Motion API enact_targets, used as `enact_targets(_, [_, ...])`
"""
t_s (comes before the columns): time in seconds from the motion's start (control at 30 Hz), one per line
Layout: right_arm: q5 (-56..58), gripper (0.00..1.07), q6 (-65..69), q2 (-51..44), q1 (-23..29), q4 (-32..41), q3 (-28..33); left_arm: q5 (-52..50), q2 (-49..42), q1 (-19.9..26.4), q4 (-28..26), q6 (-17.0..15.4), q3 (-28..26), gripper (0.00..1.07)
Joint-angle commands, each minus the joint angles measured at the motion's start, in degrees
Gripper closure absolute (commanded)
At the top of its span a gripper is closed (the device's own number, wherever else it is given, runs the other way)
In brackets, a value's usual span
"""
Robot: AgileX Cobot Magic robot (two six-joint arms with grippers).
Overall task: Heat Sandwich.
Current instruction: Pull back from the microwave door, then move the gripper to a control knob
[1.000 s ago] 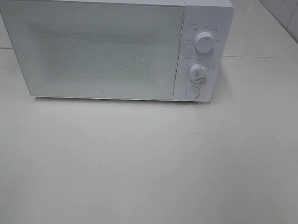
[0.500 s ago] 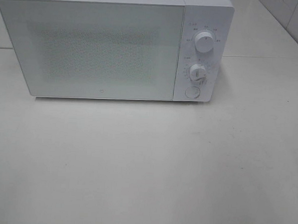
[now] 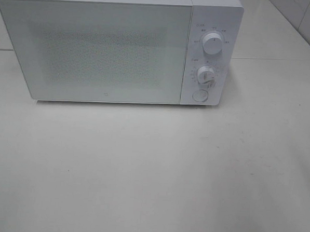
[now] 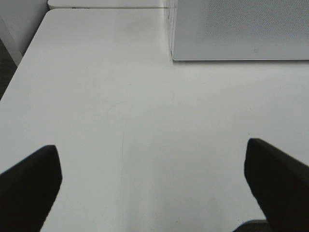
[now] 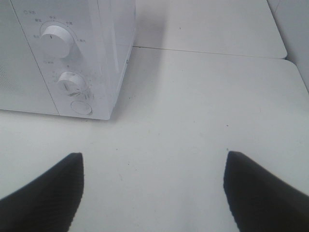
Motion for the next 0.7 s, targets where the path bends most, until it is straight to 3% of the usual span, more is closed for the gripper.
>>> enact_targets(0.03, [-3.8,0.31,0.6,1.9,-0.3,0.1,-0.4,-0.6,-1.2,-0.3,0.0,-0.2,0.1,0.09])
enact_targets(0.7, [-28.7,0.31,0.0,23.4,-0.3,0.4,-0.3,-0.6,-1.2,-0.3,0.0,-0.2,0.1,0.09])
